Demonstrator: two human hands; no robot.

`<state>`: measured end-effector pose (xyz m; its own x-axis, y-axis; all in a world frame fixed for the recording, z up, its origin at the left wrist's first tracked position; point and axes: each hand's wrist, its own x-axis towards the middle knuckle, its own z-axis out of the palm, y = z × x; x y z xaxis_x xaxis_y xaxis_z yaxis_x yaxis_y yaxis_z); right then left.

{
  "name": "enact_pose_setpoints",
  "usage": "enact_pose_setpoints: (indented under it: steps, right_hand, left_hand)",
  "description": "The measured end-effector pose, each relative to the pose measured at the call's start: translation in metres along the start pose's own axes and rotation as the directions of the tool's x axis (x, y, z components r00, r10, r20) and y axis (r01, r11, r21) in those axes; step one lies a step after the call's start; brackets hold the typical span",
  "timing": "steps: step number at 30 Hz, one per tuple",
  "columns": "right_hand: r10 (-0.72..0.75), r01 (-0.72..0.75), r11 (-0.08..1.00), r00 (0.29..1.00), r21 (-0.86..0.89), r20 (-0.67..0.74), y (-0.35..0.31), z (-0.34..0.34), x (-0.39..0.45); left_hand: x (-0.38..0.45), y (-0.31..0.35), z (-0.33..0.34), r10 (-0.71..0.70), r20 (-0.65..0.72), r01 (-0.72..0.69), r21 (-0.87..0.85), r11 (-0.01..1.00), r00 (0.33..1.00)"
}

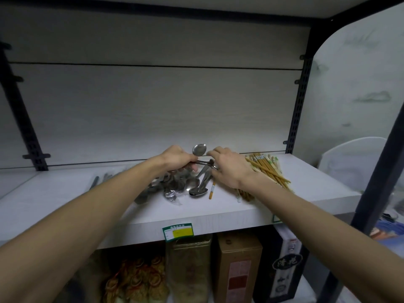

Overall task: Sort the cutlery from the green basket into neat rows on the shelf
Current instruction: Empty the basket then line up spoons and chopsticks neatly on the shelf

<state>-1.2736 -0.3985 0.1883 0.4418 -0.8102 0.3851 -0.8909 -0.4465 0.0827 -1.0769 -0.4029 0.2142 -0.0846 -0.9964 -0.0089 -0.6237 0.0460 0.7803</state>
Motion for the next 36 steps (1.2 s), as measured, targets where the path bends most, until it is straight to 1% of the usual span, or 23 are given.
enact_pose_setpoints:
  steps: [3,6,7,8,10,13,14,15,16,18,19,21,22,23,25,27,31,36]
  right_hand:
    - [0.010,-0.011,1.000,0.996,-0.005,-0.093,-0.007,0.008,0.010]
    - [-0.044,0.041,0.999,0.987,-0.022,-0.154,-0.010,0.008,0.013]
    - [-0.066,0.063,0.998,0.985,-0.022,-0.160,-0.010,0.007,0.015]
    - [-0.082,0.080,0.997,0.984,-0.022,-0.159,-0.009,0.006,0.016]
    - [-0.071,0.071,0.997,0.986,-0.006,-0.151,-0.005,0.005,0.019]
    - [0.024,-0.017,0.999,0.989,0.050,-0.144,0.001,0.001,0.021]
    - [0.067,-0.054,0.993,0.990,0.106,-0.127,0.004,0.000,0.021]
    - [0.121,-0.101,0.974,0.988,0.201,-0.093,0.005,-0.002,0.022]
    - [0.178,-0.156,0.932,0.983,0.326,-0.039,0.006,-0.005,0.023]
    - [0.263,-0.266,0.783,0.961,0.562,0.087,0.004,-0.012,0.024]
    - [0.289,-0.317,0.696,0.945,0.644,0.154,0.002,-0.016,0.024]
    - [0.307,-0.418,0.535,0.906,0.734,0.291,-0.005,-0.021,0.020]
    - [0.314,-0.455,0.484,0.888,0.747,0.337,-0.008,-0.022,0.019]
    - [0.324,-0.479,0.456,0.874,0.750,0.361,-0.011,-0.023,0.018]
    - [0.358,-0.509,0.424,0.854,0.749,0.378,-0.017,-0.022,0.019]
    - [0.394,-0.539,0.417,0.833,0.732,0.389,-0.022,-0.018,0.019]
    - [0.420,-0.583,0.416,0.804,0.697,0.422,-0.031,-0.010,0.021]
    - [0.377,-0.618,0.436,0.785,0.654,0.492,-0.037,-0.012,0.013]
  left_hand:
    - [-0.008,0.003,-0.010,-0.014,0.051,0.013,0.013,1.000,0.999]
    - [-0.011,0.000,-0.020,-0.062,0.114,0.067,-0.035,0.997,0.992]
    - [-0.013,-0.002,-0.022,-0.073,0.110,0.080,-0.064,0.995,0.991]
    - [-0.013,-0.003,-0.025,-0.080,0.084,0.088,-0.099,0.991,0.993]
    - [-0.012,-0.006,-0.030,-0.088,-0.027,0.082,-0.172,0.982,0.996]
    - [-0.008,-0.012,-0.039,-0.079,-0.237,0.009,-0.284,0.959,0.968]
    - [-0.005,-0.014,-0.042,-0.080,-0.280,-0.014,-0.317,0.948,0.957]
    - [-0.004,-0.015,-0.044,-0.086,-0.295,-0.024,-0.352,0.936,0.952]
    - [-0.003,-0.017,-0.046,-0.092,-0.291,-0.023,-0.369,0.929,0.952]
    - [-0.001,-0.020,-0.046,-0.083,-0.252,0.000,-0.312,0.950,0.964]
    - [-0.001,-0.021,-0.043,-0.070,-0.221,0.011,-0.255,0.967,0.973]
    - [0.000,-0.024,-0.033,-0.029,-0.159,0.006,-0.144,0.990,0.987]
    - [0.001,-0.026,-0.027,-0.008,-0.134,-0.006,-0.105,0.994,0.991]
    - [0.001,-0.026,-0.022,0.007,-0.105,-0.015,-0.081,0.997,0.994]
    - [0.002,-0.025,-0.016,0.012,-0.045,-0.014,-0.034,0.999,0.999]
    - [0.003,-0.023,-0.014,0.010,-0.016,-0.010,0.003,1.000,1.000]
    - [0.003,-0.022,-0.013,0.031,-0.015,-0.032,-0.032,0.999,0.999]
    - [0.001,-0.024,-0.014,0.058,-0.020,-0.059,-0.095,0.994,0.998]
